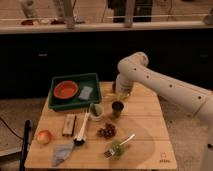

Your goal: Place banana in purple bowl

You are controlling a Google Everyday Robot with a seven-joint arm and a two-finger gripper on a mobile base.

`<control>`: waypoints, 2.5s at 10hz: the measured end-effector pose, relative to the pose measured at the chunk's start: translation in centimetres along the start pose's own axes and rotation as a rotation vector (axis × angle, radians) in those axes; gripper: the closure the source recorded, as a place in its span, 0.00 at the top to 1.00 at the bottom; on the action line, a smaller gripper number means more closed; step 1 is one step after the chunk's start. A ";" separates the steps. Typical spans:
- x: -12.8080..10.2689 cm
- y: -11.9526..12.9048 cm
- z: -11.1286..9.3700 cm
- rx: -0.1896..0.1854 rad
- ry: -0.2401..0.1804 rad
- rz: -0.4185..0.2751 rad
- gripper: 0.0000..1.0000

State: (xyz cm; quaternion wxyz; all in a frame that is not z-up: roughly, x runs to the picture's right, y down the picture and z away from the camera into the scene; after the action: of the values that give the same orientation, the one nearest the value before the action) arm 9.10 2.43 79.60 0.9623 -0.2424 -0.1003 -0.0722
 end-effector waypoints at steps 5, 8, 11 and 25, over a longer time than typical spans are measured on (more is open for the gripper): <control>3.0 -4.0 1.4 0.056 -0.042 -0.129 0.00; 4.3 -5.0 1.9 0.106 -0.067 -0.157 0.00; 5.6 -7.9 3.0 0.158 -0.103 -0.121 0.00; 9.0 -9.6 6.1 0.160 -0.202 -0.009 0.07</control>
State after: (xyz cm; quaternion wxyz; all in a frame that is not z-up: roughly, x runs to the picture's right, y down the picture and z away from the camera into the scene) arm 15.04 -3.86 91.21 0.9631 -0.1706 -0.2034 -0.0435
